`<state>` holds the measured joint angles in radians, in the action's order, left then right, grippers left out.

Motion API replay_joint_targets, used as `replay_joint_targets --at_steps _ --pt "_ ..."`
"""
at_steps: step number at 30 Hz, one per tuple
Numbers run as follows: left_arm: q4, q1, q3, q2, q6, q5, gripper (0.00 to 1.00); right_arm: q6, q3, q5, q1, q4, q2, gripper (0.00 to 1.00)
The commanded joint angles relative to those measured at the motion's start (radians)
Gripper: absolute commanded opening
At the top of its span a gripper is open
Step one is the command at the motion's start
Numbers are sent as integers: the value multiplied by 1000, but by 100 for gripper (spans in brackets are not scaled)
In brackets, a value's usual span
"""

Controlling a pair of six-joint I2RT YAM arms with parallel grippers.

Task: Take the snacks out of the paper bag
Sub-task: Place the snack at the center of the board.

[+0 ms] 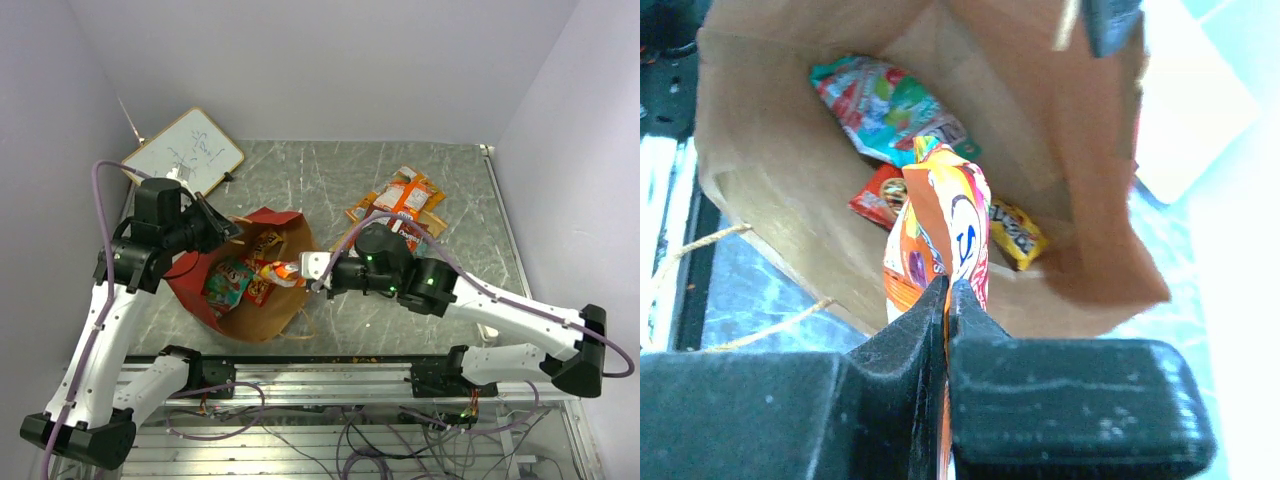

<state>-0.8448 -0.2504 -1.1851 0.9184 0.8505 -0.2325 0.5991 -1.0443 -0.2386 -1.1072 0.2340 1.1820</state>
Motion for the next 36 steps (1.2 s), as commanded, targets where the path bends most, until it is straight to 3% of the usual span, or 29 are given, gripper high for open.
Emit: replay_joint_targets --at_steps 1,8,15,21,25,30,36 --pt "9 -4 -1 16 0 44 7 -6 -68 129 4 2 -98 0" --pt "8 -4 -14 50 1 85 7 20 -72 230 58 25 -195 0" --pt "4 -4 -40 67 -13 87 7 -20 -68 225 214 7 -231 0" --pt "19 -3 -61 79 -22 69 7 -59 -41 494 322 -46 -160 0" --pt "-4 -4 -105 78 -47 67 7 -49 -35 491 441 -56 -78 0" --pt "31 -4 -118 53 -55 63 7 56 -68 492 557 -2 54 0" --pt "8 -4 -129 47 -56 43 7 242 0 539 560 -29 80 0"
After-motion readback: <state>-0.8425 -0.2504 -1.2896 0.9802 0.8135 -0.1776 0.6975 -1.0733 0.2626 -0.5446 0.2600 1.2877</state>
